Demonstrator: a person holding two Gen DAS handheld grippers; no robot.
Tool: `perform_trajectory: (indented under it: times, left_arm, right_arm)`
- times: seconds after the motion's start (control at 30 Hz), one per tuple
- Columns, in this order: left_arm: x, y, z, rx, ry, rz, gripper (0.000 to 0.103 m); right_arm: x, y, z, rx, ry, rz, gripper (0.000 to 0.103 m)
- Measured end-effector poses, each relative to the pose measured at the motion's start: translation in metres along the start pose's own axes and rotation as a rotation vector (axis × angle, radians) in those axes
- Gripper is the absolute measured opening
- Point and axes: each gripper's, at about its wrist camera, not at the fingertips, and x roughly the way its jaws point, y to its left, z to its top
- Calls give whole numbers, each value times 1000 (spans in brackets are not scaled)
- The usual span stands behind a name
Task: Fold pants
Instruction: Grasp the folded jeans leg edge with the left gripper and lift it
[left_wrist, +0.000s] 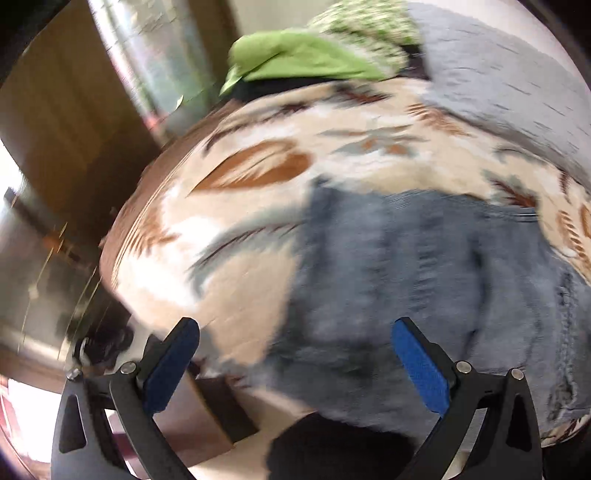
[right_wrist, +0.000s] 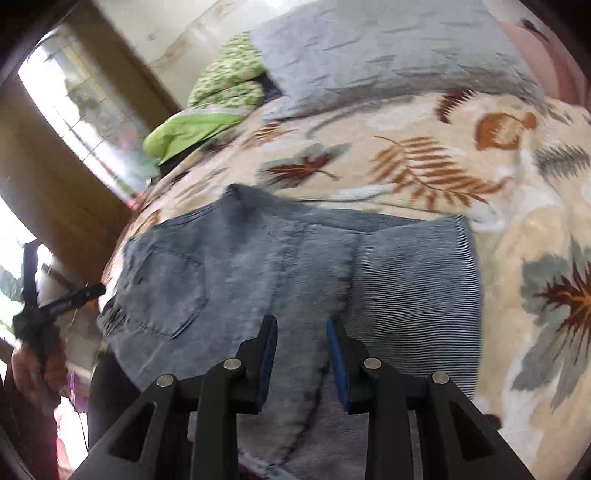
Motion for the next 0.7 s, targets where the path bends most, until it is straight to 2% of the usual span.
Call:
perform_trajectory:
  times: [0.13, 0.2, 0.27, 0.37, 0.53, 0.7]
  left_arm:
    - [16, 33, -16, -63, 62, -21, 103]
    - [22, 42, -22, -103, 84, -78, 103]
    - [28, 50, -26, -157, 111, -173, 103]
    - [33, 49, -32, -185, 144, -259, 103]
    - [30, 54, -45, -245, 129, -354, 103]
    - [32, 34, -48, -214, 134, -402, 103]
  right_arm:
    - [7, 18, -6, -75, 3, 12, 31]
    - [11, 21, -9, -88, 16, 9, 31]
    - [15, 23, -10, -94, 23, -4, 31]
    - [17, 21, -12, -85, 26, -13, 31]
    - [16, 18, -11, -76, 16, -23, 31]
    - [18, 20, -12, -91, 21, -37, 31]
